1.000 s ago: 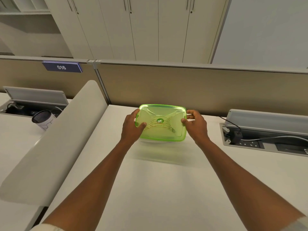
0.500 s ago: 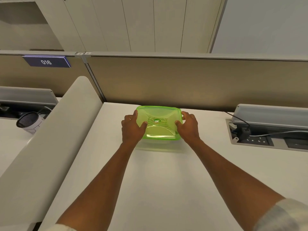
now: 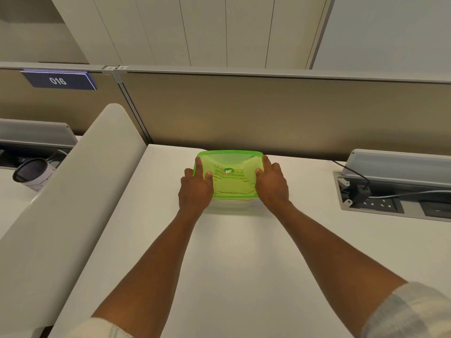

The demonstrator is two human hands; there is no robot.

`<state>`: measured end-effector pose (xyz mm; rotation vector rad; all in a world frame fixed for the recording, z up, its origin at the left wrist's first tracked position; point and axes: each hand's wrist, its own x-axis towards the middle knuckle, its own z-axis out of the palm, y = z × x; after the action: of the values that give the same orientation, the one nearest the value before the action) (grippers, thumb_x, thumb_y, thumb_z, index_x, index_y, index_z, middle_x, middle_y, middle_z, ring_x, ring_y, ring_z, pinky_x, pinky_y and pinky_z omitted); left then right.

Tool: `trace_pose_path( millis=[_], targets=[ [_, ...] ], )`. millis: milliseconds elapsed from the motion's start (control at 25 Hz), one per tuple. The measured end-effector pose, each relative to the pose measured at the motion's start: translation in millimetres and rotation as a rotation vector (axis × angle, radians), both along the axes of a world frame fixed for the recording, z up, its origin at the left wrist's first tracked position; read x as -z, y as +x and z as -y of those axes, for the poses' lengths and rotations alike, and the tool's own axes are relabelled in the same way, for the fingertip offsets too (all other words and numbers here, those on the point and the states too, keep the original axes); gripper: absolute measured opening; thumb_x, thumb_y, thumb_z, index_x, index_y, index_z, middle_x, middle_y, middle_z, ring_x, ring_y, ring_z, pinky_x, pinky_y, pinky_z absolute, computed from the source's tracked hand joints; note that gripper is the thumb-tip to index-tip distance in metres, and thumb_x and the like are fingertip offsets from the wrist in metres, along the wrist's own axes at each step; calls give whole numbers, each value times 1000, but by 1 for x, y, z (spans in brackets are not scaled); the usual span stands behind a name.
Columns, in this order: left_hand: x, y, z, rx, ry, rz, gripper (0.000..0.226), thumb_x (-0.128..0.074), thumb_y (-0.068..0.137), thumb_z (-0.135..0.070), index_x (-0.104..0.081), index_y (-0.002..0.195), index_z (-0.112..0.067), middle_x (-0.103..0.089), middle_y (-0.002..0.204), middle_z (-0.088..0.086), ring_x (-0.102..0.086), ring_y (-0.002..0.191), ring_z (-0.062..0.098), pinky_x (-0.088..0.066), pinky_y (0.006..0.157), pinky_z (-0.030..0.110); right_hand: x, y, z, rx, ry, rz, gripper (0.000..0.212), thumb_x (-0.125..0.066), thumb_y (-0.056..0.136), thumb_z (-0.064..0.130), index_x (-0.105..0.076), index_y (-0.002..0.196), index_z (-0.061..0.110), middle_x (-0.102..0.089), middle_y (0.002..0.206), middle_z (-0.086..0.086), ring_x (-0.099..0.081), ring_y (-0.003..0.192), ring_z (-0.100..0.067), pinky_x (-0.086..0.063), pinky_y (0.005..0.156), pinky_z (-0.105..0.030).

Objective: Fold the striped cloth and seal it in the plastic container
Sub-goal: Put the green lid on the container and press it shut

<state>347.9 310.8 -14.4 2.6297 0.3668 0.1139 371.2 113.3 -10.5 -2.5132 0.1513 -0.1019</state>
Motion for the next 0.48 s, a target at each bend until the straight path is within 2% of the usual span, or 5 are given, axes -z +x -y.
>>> trace_pose_path(
  millis=[120, 320, 480],
  targets=[
    [1, -1, 3, -20, 31, -11, 58, -26, 102, -44, -14, 156, -26, -45, 128, 20, -54, 109, 41, -48, 81, 48, 5, -3, -2, 0, -79, -25, 49, -28, 102, 33, -22, 149, 23, -53, 113, -16, -57, 97, -40, -36, 71, -38],
    [2, -3, 3, -33, 68, -20, 59, -25, 101, -45, -12, 156, -28, -46, 123, 19, -61, 91, 42, -49, 75, 44, 5, -5, -2, -6, -127, -51, 50, -24, 103, 33, -16, 152, 26, -57, 107, -17, -59, 95, -40, -38, 71, -39],
    [2, -1, 3, -28, 77, -32, 60, -27, 101, -44, -11, 156, -28, -47, 123, 19, -62, 90, 44, -48, 75, 44, 2, -6, -2, -9, -138, -67, 51, -24, 103, 33, -14, 152, 26, -59, 106, -18, -59, 96, -40, -40, 73, -40]
  ],
)
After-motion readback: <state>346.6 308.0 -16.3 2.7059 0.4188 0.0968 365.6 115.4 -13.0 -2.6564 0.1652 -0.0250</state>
